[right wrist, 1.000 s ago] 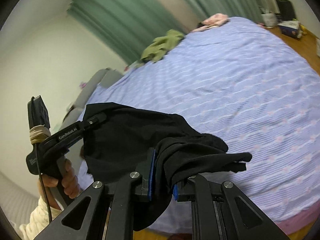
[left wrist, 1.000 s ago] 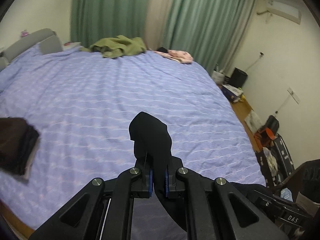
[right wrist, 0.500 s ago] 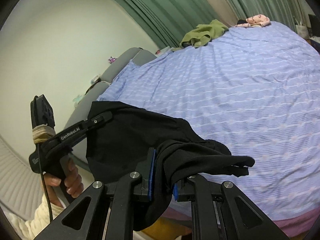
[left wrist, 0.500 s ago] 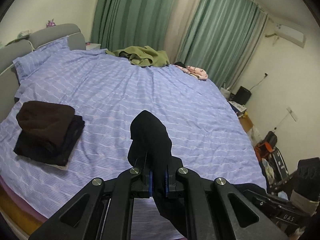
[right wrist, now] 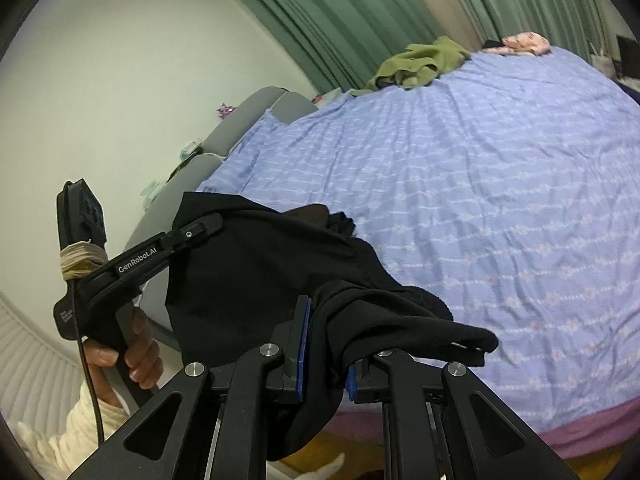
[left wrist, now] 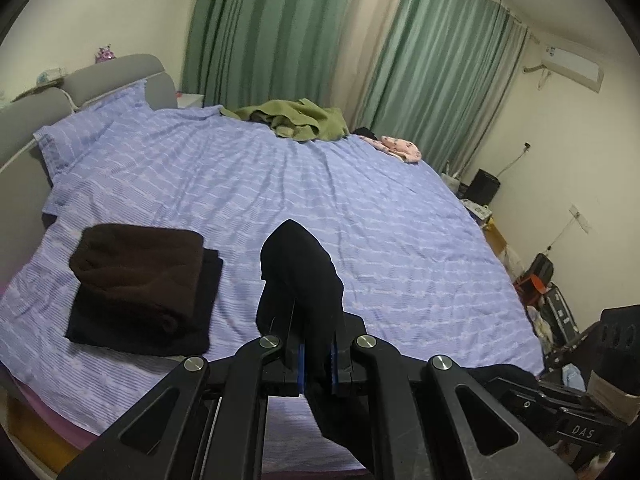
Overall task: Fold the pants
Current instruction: 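Carry the pants with the right gripper toward the dark garment stack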
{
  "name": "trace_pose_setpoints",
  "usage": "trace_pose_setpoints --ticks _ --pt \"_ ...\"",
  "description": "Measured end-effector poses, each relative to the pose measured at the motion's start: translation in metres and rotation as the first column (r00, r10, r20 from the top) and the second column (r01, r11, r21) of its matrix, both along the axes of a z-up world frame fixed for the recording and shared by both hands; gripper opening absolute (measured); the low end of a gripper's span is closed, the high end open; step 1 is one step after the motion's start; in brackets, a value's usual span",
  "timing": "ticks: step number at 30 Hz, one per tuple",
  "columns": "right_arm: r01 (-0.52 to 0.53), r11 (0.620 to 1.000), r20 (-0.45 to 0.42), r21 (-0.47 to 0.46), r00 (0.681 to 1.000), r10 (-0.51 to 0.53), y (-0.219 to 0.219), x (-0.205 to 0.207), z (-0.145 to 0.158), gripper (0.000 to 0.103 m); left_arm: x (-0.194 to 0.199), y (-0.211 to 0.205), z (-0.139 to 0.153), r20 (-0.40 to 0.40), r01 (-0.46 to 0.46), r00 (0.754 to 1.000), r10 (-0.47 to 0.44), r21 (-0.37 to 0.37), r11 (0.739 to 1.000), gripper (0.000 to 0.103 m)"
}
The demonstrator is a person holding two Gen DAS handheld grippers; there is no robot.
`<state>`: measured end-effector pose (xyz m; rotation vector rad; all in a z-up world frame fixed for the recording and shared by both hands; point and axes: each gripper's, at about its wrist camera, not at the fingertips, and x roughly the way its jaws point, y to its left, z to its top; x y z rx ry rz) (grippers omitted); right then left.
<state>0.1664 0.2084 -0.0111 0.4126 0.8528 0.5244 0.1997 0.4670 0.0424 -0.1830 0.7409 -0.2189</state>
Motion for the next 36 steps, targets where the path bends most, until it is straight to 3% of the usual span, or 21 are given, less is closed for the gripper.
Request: trace_pose_setpoints --ticks 4,10,17,21,23,27,32,36 --pt "-0.033 0.999 0.036 -0.007 0.999 0.033 0.021 0.011 0.006 0.016 0.009 0.011 0.007 0.028 -0.002 1.0 0.001 0.027 1.0 0.01" --pt "-0.033 0.999 0.075 -0.019 0.997 0.035 0.048 0.029 0.02 0.016 0.028 0.037 0.018 0.081 0.021 0.997 -0.021 -0.001 1.0 0.01" --pt "0.063 0.997 0.127 -0.044 0.99 -0.057 0.113 0.039 0.029 0.016 0.069 0.101 0.023 0.106 0.143 0.984 -0.141 -0.018 0.99 0.01" --pt "0.198 0.979 0.134 -0.045 0.972 -0.19 0.161 0.04 0.025 0.016 0.11 0.143 0.024 0.06 0.264 0.963 -0.263 -0.019 0.964 0.01" --pt "0.265 0.964 0.094 -0.027 0.961 -0.262 0.184 0.041 0.023 0.016 0.131 0.162 0.026 0.037 0.338 0.941 -0.337 -0.027 0.941 0.01" --pt "0.368 0.928 0.113 -0.049 0.926 -0.361 0.235 0.04 0.027 0.016 0.168 0.188 0.025 0.002 0.441 0.897 -0.441 0.008 0.897 0.01" --pt "0.447 0.891 0.144 -0.074 0.889 -0.434 0.285 0.052 0.029 0.016 0.212 0.208 0.02 -0.031 0.525 0.851 -0.524 0.021 0.851 0.01" --pt "0.477 0.872 0.162 -0.109 0.874 -0.458 0.318 0.079 0.035 0.016 0.251 0.219 0.019 -0.037 0.546 0.837 -0.546 0.006 0.838 0.01"
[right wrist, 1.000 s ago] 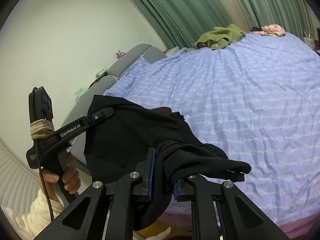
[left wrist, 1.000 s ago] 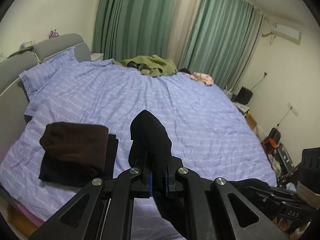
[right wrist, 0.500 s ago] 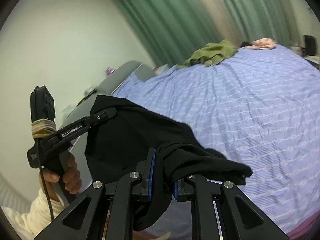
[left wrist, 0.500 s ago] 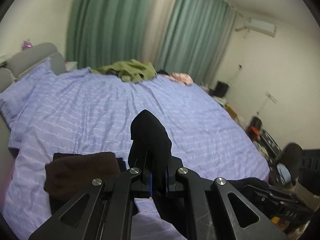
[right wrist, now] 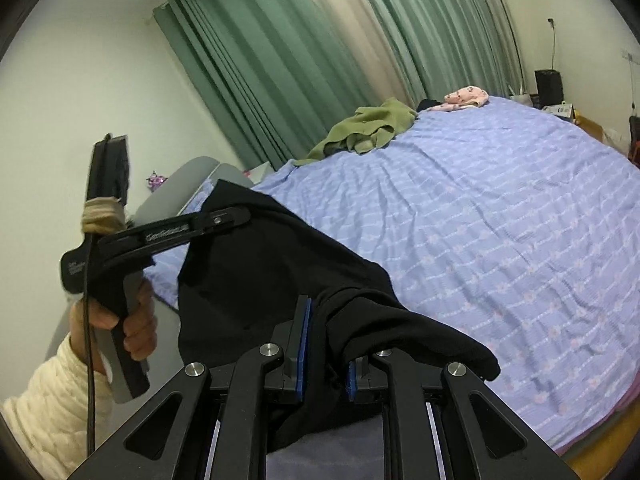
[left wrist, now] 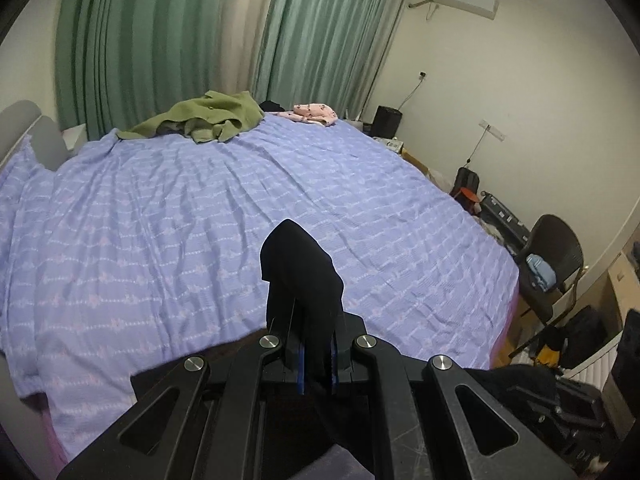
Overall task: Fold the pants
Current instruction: 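Carry the pants with the right gripper toward the dark garment stack, then lower the pants onto the dark garment stack and open the right gripper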
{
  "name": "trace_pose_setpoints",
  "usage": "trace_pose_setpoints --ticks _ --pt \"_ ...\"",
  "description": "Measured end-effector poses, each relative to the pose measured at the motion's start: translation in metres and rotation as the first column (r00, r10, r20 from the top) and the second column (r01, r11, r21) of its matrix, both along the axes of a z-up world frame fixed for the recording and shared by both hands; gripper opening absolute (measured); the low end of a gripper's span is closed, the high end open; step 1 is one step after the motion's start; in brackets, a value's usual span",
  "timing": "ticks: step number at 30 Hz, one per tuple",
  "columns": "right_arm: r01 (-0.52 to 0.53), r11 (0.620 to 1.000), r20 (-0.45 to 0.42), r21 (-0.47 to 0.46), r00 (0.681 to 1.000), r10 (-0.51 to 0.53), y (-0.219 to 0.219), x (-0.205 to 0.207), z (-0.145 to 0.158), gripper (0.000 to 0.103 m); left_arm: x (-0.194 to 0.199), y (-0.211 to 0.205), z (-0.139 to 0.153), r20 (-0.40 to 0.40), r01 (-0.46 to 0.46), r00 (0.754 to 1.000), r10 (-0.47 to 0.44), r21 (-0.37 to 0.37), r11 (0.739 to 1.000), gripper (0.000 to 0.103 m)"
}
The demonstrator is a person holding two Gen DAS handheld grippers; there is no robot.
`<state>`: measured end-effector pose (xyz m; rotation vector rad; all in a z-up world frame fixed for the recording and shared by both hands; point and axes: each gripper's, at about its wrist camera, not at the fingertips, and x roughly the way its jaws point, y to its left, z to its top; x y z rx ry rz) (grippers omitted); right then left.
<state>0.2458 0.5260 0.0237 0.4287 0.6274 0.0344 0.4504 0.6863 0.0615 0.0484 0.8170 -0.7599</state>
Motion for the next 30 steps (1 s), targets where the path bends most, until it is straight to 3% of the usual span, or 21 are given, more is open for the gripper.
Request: trace_pose_setpoints --ticks 4,8,13,23,26,28,30 --pt "0.04 0.999 -0.029 -0.027 0.999 -0.041 0.026 0.024 -0.005 0.016 0.036 0.014 -0.01 -0.012 0.013 1.0 -0.013 0.003 1.0 0.01" --pt "0.054 0.998 -0.14 0.026 0.989 -0.05 0.049 0.049 -0.038 0.016 0.066 0.03 -0.053 -0.064 0.021 0.998 -0.018 0.055 0.998 0.01" --pt "0.082 0.979 -0.347 0.187 0.938 -0.012 0.071 0.068 -0.107 0.016 0.087 0.056 -0.113 -0.172 -0.032 0.984 0.054 0.129 0.991 0.01" --pt "0.056 0.95 -0.541 0.308 0.832 0.126 0.123 0.073 -0.185 0.016 0.093 0.099 -0.177 -0.252 -0.079 0.958 0.14 0.237 0.968 0.011" --pt "0.077 0.94 -0.575 0.331 0.806 0.137 0.13 0.077 -0.198 0.017 0.099 0.108 -0.185 -0.263 -0.108 0.948 0.178 0.259 0.96 0.018" --pt "0.082 0.931 -0.597 0.356 0.786 0.159 0.134 0.08 -0.206 0.019 0.102 0.11 -0.189 -0.245 -0.126 0.948 0.202 0.293 0.948 0.03" --pt "0.08 0.929 -0.628 0.362 0.757 0.18 0.141 0.08 -0.213 0.022 0.101 0.111 -0.19 -0.205 -0.157 0.949 0.238 0.347 0.925 0.036"
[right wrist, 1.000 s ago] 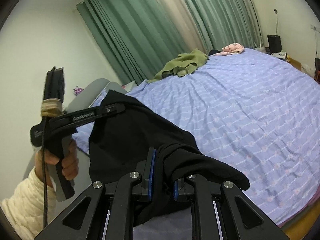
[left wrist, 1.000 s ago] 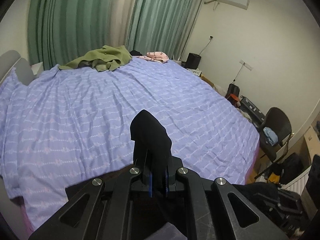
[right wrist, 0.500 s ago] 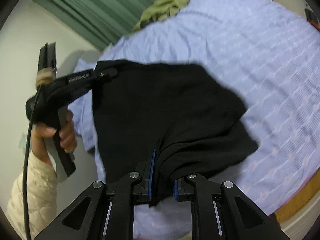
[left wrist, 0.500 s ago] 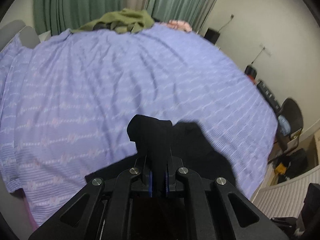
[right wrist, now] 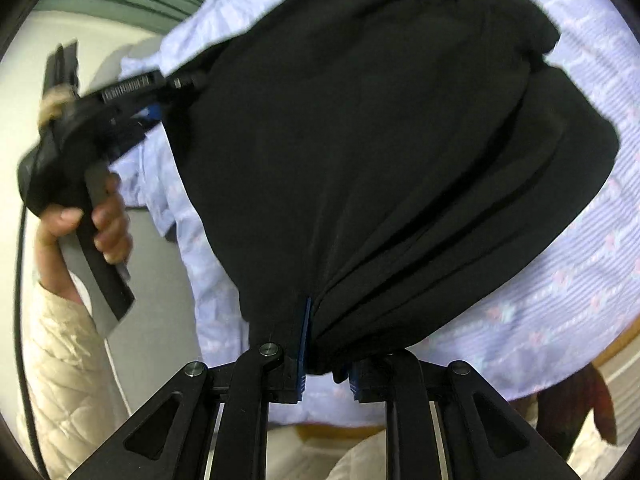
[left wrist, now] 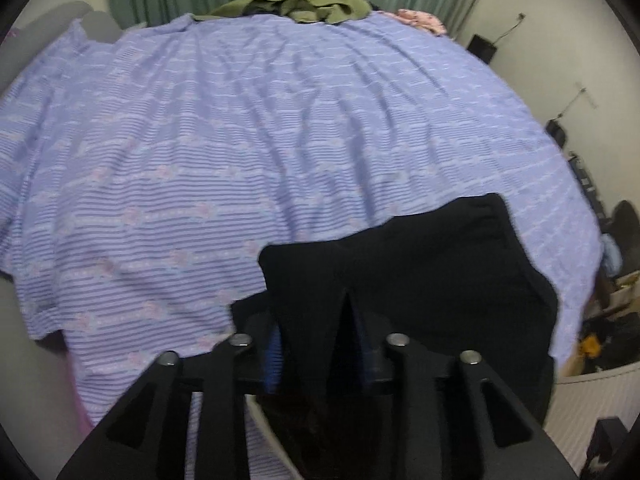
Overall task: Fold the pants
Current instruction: 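Lower the pants onto the dark garment stack and open the right gripper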
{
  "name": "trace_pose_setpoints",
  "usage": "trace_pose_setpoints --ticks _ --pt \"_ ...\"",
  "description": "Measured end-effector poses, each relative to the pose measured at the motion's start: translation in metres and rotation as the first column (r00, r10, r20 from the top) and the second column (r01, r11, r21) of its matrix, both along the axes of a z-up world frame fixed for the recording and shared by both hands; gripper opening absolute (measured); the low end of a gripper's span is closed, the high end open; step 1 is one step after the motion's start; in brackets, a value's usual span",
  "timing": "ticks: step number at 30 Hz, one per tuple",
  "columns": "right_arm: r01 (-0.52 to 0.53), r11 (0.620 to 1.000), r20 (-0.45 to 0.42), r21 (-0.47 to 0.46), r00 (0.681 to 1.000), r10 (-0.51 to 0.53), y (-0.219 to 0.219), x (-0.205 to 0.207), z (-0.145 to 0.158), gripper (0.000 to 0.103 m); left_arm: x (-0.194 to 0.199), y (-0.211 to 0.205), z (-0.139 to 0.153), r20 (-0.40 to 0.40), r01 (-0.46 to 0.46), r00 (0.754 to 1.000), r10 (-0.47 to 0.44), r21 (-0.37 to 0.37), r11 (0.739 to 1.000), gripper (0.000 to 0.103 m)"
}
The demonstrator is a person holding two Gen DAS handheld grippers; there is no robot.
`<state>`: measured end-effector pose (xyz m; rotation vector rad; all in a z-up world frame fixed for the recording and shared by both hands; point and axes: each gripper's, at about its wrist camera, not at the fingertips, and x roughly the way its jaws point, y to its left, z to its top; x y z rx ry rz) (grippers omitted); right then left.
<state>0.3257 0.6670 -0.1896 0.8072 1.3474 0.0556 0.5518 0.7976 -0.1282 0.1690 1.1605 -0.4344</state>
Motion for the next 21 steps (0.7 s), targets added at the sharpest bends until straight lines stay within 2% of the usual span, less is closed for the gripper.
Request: trace_pose_setpoints --ticks 2,4,6,7,9,11,13,15,17,19,21 --pt "-0.013 1.0 -0.039 0.006 0.999 0.013 0.005 -0.003 -0.007 0.033 -0.002 0.0 0.003 0.04 -0.024 0.999 0.021 0.062 0.998 0.042" --pt "-0.024 1.0 -0.059 0.005 0.998 0.024 0.008 -0.006 -0.01 0.036 -0.007 0.001 0.009 0.11 -0.069 0.992 0.052 0.151 0.986 0.06" --pt "-0.052 0.999 -0.067 0.013 0.996 0.052 0.01 -0.008 -0.011 0.044 -0.013 0.005 0.013 0.155 -0.106 0.985 0.075 0.2 0.974 0.064" --pt "-0.062 0.998 -0.074 0.026 0.995 0.064 0.01 -0.009 -0.013 0.051 -0.017 0.007 0.016 0.174 -0.132 0.98 0.093 0.228 0.965 0.065" --pt "-0.086 0.994 -0.09 0.066 0.992 0.092 0.01 -0.014 -0.014 0.053 -0.028 0.015 0.026 0.209 -0.193 0.968 0.142 0.249 0.949 0.07" --pt "-0.107 0.99 -0.092 0.091 0.989 0.115 0.008 -0.021 -0.012 0.053 -0.043 0.022 0.037 0.229 -0.245 0.954 0.192 0.233 0.941 0.07" --pt "-0.147 0.985 -0.047 0.095 0.987 0.152 0.002 -0.025 0.001 0.053 -0.066 0.029 0.052 0.244 -0.299 0.937 0.25 0.192 0.935 0.076" --pt "-0.183 0.983 0.028 0.025 0.983 0.182 -0.014 -0.034 0.02 0.054 -0.09 0.027 0.064 0.25 -0.323 0.927 0.279 0.157 0.933 0.077" --pt "-0.186 0.981 0.12 -0.062 0.974 0.192 -0.041 -0.044 0.044 0.067 -0.119 0.022 0.081 0.267 -0.353 0.913 0.308 0.141 0.925 0.077" --pt "-0.179 0.972 0.214 -0.155 0.954 0.21 -0.073 -0.054 0.069 0.075 -0.149 0.012 0.095 0.302 -0.384 0.894 0.331 0.136 0.913 0.085" --pt "-0.158 0.959 0.289 -0.234 0.931 0.224 -0.106 -0.064 0.093 0.081 -0.185 -0.004 0.109 0.343 -0.423 0.868 0.36 0.13 0.897 0.088"
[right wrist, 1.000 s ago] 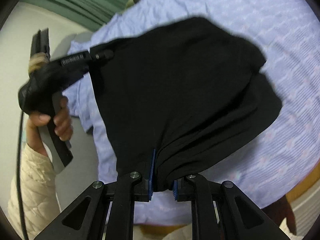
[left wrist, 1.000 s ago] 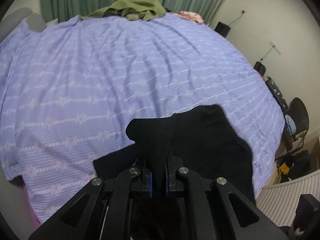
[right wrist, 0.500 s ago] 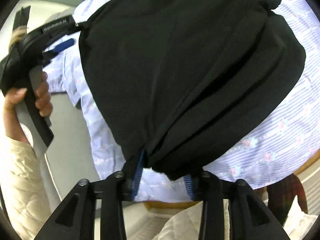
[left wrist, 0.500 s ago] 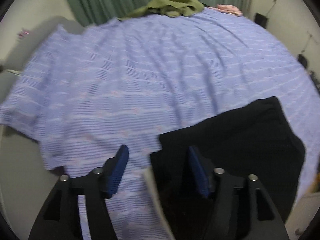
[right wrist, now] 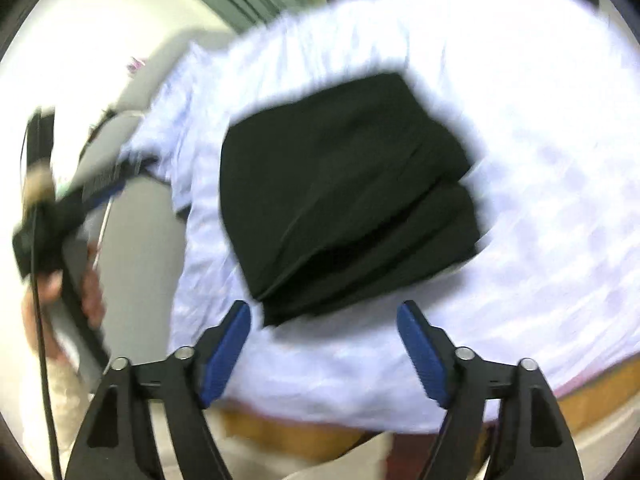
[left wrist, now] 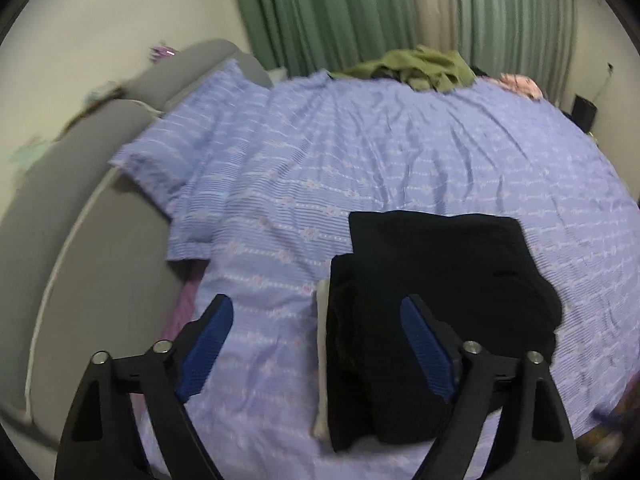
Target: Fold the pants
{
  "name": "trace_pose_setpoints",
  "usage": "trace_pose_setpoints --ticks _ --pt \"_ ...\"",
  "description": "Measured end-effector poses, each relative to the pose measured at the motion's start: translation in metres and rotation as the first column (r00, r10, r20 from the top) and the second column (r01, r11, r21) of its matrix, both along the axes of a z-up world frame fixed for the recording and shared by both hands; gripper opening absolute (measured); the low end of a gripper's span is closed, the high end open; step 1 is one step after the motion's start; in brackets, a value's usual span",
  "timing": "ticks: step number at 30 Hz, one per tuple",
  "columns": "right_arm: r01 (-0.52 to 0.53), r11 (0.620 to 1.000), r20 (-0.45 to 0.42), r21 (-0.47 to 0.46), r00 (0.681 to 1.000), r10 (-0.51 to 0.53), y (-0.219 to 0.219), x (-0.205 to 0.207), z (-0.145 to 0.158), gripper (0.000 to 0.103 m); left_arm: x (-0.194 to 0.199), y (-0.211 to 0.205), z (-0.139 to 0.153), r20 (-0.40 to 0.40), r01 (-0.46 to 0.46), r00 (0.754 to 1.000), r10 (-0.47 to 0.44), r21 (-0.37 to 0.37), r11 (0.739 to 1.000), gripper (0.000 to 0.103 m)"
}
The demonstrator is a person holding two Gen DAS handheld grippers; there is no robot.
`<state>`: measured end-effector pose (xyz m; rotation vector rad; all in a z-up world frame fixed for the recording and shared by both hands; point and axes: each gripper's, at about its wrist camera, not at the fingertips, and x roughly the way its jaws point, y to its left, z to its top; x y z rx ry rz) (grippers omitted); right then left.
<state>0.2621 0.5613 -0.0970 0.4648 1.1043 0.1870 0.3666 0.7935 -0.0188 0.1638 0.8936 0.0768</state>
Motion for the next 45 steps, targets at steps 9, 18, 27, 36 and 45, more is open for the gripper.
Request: trace_pose_setpoints --ticks 9,18,27,36,45 --pt "-0.073 0.966 0.268 -0.246 0.953 0.14 -0.166 -0.068 0.087 0.093 -0.146 -0.129 0.037 0.104 -0.089 0.99 0.098 -0.086 0.992 0.1" --pt "0.005 0.948 0.358 -0.317 0.926 0.115 -0.271 -0.128 0.137 0.097 -0.21 -0.243 0.06 0.18 0.016 0.984 -0.011 -0.023 1.0 0.103" --pt "0.136 0.945 0.381 -0.298 0.924 -0.013 -0.319 -0.165 0.153 0.097 -0.236 -0.307 0.071 0.199 0.143 0.97 -0.137 -0.015 0.99 0.103" --pt "0.187 0.936 0.372 -0.297 0.926 -0.066 -0.354 -0.189 0.148 0.097 -0.256 -0.354 0.073 0.187 0.194 0.965 -0.185 -0.03 0.981 0.103" --pt "0.141 0.948 0.351 -0.287 0.936 -0.033 -0.403 -0.205 0.15 0.097 -0.281 -0.407 0.074 0.179 0.151 0.975 -0.135 -0.082 0.985 0.103"
